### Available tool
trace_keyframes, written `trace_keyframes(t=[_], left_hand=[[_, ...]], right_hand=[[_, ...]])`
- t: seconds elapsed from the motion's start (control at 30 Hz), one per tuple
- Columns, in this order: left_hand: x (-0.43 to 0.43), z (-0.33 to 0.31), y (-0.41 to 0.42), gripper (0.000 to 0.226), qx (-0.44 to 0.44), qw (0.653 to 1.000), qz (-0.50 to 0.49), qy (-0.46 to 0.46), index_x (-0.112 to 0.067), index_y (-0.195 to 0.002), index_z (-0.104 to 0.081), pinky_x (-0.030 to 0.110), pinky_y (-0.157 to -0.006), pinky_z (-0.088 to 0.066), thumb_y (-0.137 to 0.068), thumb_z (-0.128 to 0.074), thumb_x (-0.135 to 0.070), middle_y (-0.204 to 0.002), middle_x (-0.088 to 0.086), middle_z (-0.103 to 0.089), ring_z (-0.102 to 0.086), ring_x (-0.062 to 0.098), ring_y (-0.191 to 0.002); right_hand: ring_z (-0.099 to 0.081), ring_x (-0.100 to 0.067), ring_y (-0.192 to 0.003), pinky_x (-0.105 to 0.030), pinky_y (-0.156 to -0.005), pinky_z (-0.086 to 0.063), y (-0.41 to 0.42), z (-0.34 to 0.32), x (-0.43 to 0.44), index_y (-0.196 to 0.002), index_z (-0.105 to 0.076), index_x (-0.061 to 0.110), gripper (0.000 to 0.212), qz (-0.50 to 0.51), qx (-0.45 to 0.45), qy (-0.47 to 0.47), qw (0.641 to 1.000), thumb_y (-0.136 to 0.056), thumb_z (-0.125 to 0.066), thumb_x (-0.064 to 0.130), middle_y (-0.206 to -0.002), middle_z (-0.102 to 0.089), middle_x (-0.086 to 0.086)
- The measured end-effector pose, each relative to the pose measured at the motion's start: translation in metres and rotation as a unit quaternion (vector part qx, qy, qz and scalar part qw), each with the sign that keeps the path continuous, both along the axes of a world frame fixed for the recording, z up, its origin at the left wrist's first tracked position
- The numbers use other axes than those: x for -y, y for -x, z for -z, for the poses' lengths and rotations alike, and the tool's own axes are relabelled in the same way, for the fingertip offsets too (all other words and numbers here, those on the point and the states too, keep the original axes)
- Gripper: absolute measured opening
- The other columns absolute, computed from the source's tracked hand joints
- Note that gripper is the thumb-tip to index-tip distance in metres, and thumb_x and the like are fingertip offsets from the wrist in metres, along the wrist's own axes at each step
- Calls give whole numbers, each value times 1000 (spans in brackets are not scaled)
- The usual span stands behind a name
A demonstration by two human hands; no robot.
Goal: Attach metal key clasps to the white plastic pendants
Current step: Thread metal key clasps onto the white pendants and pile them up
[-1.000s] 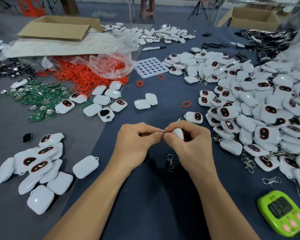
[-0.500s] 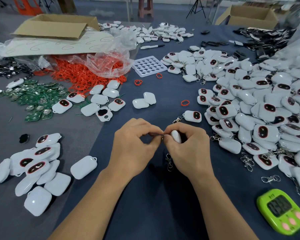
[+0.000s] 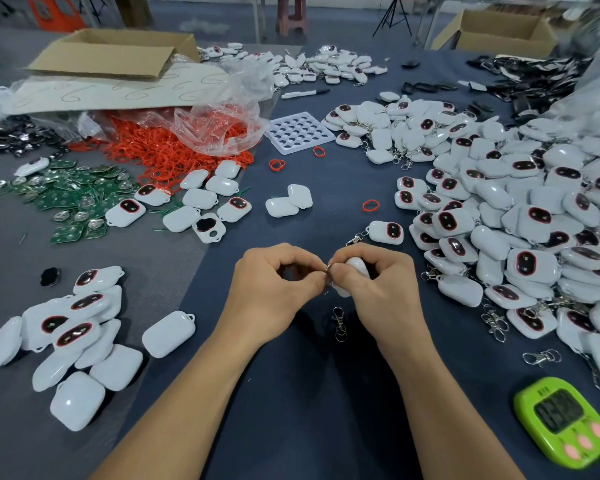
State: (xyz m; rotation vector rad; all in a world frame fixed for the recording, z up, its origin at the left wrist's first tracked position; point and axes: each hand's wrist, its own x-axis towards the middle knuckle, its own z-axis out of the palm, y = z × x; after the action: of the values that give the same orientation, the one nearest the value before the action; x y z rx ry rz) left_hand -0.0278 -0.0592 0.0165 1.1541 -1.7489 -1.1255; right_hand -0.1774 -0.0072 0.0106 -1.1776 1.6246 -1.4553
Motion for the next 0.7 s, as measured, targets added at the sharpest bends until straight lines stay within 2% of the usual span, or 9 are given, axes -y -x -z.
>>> trace_keyframes(t=[0.1,0.17,0.43,0.53,0.6,0.63,0.7], left_hand=[[0,0,0,13,-12,1000,1,-9,-38,-72,-77,19,-54,-42,-69,-77,-25,-71,-6,-70,-51,5,-57],[0,0,1,10,-14,1000,1,-14,-36,-71,-77,19,-54,-42,-67,-76,-27,-71,-5,-70,-50,5,-56],[1,2,1,8,-17,1000,1,-16,-32,-64,-74,19,-51,-39,-61,-70,-26,-67,2,-65,-46,5,-54],[1,0,2,10,-35,999,-36,-11,-32,-62,-74,14,-49,-37,-61,-68,-24,-61,-5,-63,-45,2,-51],[4,-2,-2,10,-15,992,-114,47,-34,-66,-73,12,-54,-39,-61,-66,-31,-64,-11,-65,-52,2,-55],[6,-2,-6,9,27,982,-157,98,-33,-66,-72,13,-59,-40,-62,-65,-33,-67,-13,-65,-55,3,-61],[10,-1,-13,5,146,945,-210,203,-30,-65,-70,25,-69,-41,-67,-66,-30,-69,-14,-66,-53,7,-72]], right_hand=[[-62,-12,-66,-29,-63,-51,0,0,0,-71,-75,21,10,-17,8,-8,1000,-74,-67,16,-71,-72,-2],[-61,-10,-66,-24,-61,-50,1,1,0,-71,-75,21,10,-22,8,-12,1000,-75,-67,16,-71,-71,-1],[-58,-7,-66,-22,-60,-48,0,-1,0,-73,-75,24,10,-59,10,-23,998,-78,-68,19,-70,-70,6],[-63,-9,-71,-22,-64,-52,-2,-1,1,-77,-76,27,10,-45,20,-11,999,-79,-69,21,-78,-74,6],[-65,-6,-72,-20,-65,-54,-3,-1,0,-86,-79,32,12,-5,36,-11,999,-79,-70,27,-83,-75,7],[-64,-4,-69,-20,-63,-52,-3,0,0,-91,-80,36,16,14,46,-14,999,-79,-70,30,-83,-75,9],[-59,-6,-58,-18,-58,-48,-1,2,1,-100,-78,40,24,33,54,-24,998,-80,-69,31,-77,-73,9]])
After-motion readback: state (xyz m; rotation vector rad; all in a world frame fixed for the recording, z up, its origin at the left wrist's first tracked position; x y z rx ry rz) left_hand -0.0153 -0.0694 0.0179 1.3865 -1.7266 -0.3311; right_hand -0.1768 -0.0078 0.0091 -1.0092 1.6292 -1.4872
